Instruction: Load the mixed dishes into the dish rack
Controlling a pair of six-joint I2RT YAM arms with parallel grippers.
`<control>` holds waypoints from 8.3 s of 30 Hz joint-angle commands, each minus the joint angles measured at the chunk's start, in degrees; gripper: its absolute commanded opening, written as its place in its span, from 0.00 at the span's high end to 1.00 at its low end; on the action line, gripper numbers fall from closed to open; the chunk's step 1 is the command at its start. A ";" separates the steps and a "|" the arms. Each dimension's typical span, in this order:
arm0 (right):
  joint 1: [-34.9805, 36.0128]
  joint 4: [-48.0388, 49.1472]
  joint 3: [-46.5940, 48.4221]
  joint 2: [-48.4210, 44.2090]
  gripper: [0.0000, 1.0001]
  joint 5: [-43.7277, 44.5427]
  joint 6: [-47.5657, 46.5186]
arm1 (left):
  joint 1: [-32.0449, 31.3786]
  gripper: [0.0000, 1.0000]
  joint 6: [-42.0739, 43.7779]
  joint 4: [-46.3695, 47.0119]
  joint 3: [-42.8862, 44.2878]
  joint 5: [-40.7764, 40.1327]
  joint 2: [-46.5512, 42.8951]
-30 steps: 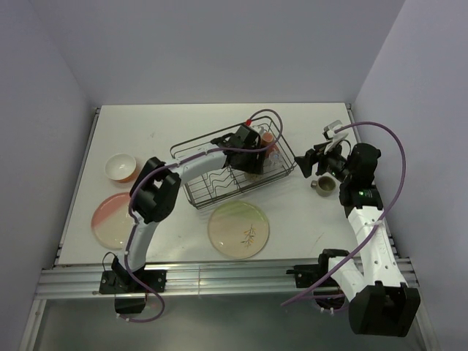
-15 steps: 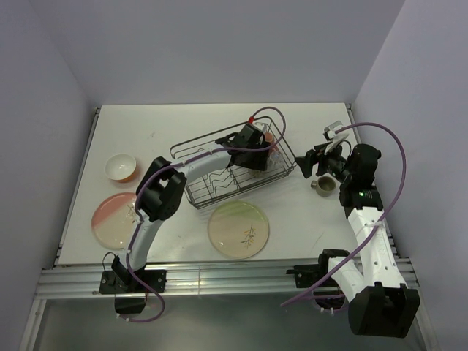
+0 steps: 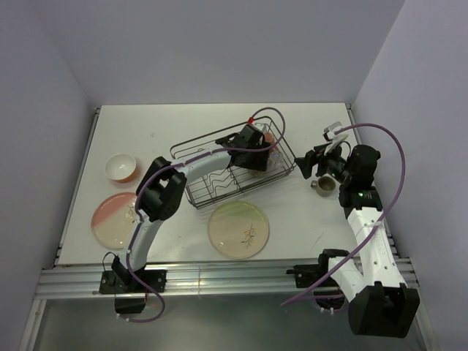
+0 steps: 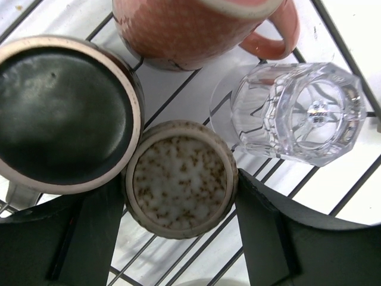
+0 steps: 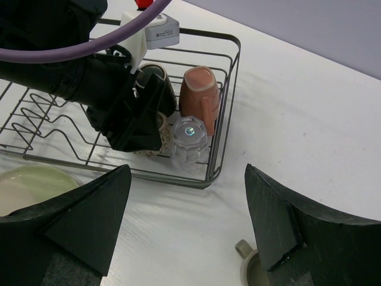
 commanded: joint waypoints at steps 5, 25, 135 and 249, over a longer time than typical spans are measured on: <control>-0.44 1.92 0.07 -0.84 0.16 -0.49 0.30 | -0.71 0.20 -1.22 0.74 -0.56 -0.59 -3.59; -0.97 -1.06 0.07 0.03 0.15 -1.20 0.48 | -1.94 0.17 -0.69 1.71 -8.90 -3.05 -14.57; 17.57 41.65 -1.25 -11.66 1.00 -13.25 -12.96 | 7.55 0.01 -74.60 97.16 -18.57 72.36 -20.12; 0.88 9.83 -5.73 -8.93 0.25 -1.81 -4.44 | 2.71 0.73 12.41 -20.26 9.29 10.49 -0.17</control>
